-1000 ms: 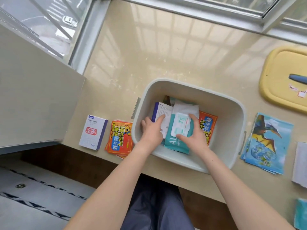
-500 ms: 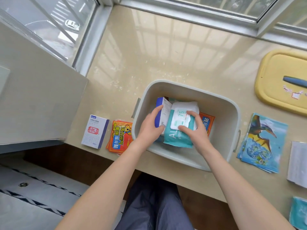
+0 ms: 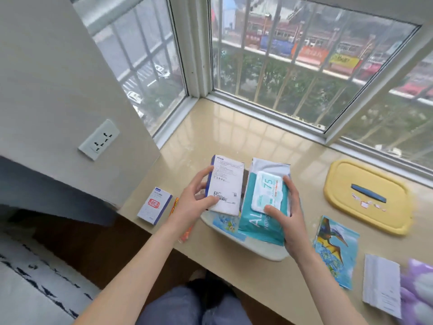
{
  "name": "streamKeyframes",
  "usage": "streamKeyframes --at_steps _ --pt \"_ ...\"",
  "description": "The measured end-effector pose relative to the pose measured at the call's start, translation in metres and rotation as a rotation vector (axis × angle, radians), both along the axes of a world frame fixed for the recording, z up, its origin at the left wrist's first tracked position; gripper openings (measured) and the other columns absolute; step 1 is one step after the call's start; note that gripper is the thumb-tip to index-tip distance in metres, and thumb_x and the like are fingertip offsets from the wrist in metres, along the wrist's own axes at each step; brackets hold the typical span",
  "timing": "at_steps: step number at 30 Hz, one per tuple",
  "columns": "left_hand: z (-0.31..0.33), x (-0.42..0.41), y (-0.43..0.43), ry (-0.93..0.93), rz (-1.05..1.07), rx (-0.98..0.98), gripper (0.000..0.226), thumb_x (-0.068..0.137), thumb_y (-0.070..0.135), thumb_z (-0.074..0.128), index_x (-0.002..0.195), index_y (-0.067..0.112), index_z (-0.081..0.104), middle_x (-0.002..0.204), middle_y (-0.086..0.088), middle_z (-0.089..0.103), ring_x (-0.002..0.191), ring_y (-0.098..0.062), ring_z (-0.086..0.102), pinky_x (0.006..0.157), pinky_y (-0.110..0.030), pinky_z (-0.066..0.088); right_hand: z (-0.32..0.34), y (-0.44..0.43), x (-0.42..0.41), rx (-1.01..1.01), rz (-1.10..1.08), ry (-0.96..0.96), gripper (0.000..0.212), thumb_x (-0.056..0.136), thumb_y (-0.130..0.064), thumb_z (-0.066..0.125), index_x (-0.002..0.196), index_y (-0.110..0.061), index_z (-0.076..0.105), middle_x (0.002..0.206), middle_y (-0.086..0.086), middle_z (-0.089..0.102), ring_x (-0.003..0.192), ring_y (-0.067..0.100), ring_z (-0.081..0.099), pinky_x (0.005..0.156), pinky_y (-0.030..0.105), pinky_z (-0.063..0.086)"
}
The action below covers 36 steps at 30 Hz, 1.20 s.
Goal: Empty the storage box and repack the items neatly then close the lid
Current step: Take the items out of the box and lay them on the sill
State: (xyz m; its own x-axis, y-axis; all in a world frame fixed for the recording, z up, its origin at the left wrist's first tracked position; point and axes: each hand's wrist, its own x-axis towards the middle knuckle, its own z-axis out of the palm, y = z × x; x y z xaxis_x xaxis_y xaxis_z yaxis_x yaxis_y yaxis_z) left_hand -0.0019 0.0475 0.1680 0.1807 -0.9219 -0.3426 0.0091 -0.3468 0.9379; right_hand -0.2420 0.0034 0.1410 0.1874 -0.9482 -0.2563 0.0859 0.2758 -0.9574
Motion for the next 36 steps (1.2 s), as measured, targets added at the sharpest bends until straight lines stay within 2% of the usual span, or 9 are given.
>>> streamKeyframes --at_steps 10,13,16,18,22,25,28,32,36 --pt "0.012 0.068 0.103 0.013 0.317 0.048 0.057 0.086 -0.004 0.062 0.13 0.032 0.055 0.116 -0.003 0.07 0.086 -0.008 0.071 0.059 -0.021 0.051 0.016 0.053 0.037 -0.044 0.08 0.081 0.076 0.066 -0.025 0.082 0.127 -0.055 0.049 0.129 -0.018 0.052 0.115 0.015 0.061 0.08 0.04 0.06" --pt "0.007 0.1 0.119 -0.001 0.38 0.036 0.058 0.082 -0.002 0.066 0.13 0.028 0.055 0.114 -0.004 0.072 0.099 -0.019 0.07 0.076 -0.035 0.055 0.01 0.06 0.06 -0.033 0.103 0.098 0.078 0.065 -0.027 0.084 0.13 -0.053 0.049 0.135 -0.011 0.052 0.12 0.022 0.059 0.091 0.052 0.056" --pt "0.0 0.132 0.127 0.018 0.406 0.06 0.058 0.075 0.005 0.067 0.126 0.031 0.058 0.11 -0.003 0.073 0.103 -0.024 0.07 0.085 -0.04 0.055 0.005 0.067 0.085 -0.039 0.088 0.138 0.079 0.063 -0.03 0.085 0.129 -0.055 0.048 0.134 -0.013 0.052 0.119 0.019 0.059 0.088 0.047 0.057" --pt "-0.007 0.155 0.127 0.003 0.38 0.086 0.056 0.082 0.0 0.064 0.126 0.033 0.058 0.11 -0.002 0.073 0.103 -0.023 0.069 0.088 -0.04 0.055 0.003 0.072 0.102 -0.071 0.072 0.193 0.079 0.062 -0.032 0.084 0.127 -0.057 0.047 0.132 -0.022 0.05 0.119 0.009 0.056 0.084 0.032 0.056" --pt "-0.021 0.2 0.123 0.009 0.271 0.138 0.056 0.088 -0.005 0.059 0.13 0.033 0.054 0.114 -0.002 0.072 0.103 -0.019 0.069 0.082 -0.035 0.057 -0.011 0.087 0.138 -0.094 0.051 0.262 0.082 0.069 -0.022 0.089 0.131 -0.053 0.045 0.131 -0.03 0.047 0.12 0.001 0.052 0.093 0.036 0.051" --pt "-0.034 0.233 0.121 0.015 0.189 0.175 0.055 0.088 -0.003 0.061 0.128 0.035 0.055 0.115 -0.001 0.071 0.106 -0.018 0.068 0.084 -0.038 0.057 -0.02 0.105 0.173 -0.074 -0.028 0.281 0.078 0.074 -0.014 0.086 0.131 -0.05 0.047 0.131 -0.028 0.047 0.12 -0.004 0.049 0.087 0.023 0.049" --pt "-0.05 0.261 0.121 0.021 0.112 0.239 0.054 0.088 -0.001 0.063 0.123 0.039 0.055 0.115 0.001 0.071 0.107 -0.017 0.068 0.09 -0.043 0.056 -0.031 0.124 0.204 -0.003 -0.109 0.256 0.078 0.072 -0.015 0.087 0.131 -0.048 0.048 0.134 -0.019 0.048 0.122 0.005 0.052 0.091 0.032 0.052" --pt "-0.073 0.287 0.116 0.117 0.073 0.316 0.056 0.088 -0.004 0.062 0.127 0.034 0.052 0.116 -0.004 0.071 0.106 -0.022 0.069 0.092 -0.046 0.054 -0.043 0.145 0.238 0.033 -0.19 0.272 0.077 0.074 -0.006 0.084 0.131 -0.044 0.048 0.13 -0.027 0.048 0.114 -0.012 0.051 0.089 0.024 0.054" --pt "-0.105 0.295 0.105 0.142 0.053 0.385 0.058 0.087 -0.006 0.061 0.127 0.035 0.051 0.119 -0.014 0.068 0.106 -0.028 0.068 0.097 -0.05 0.052 -0.061 0.156 0.26 0.102 -0.214 0.294 0.08 0.069 -0.015 0.087 0.132 -0.045 0.048 0.134 -0.024 0.048 0.123 -0.001 0.05 0.098 0.035 0.05"
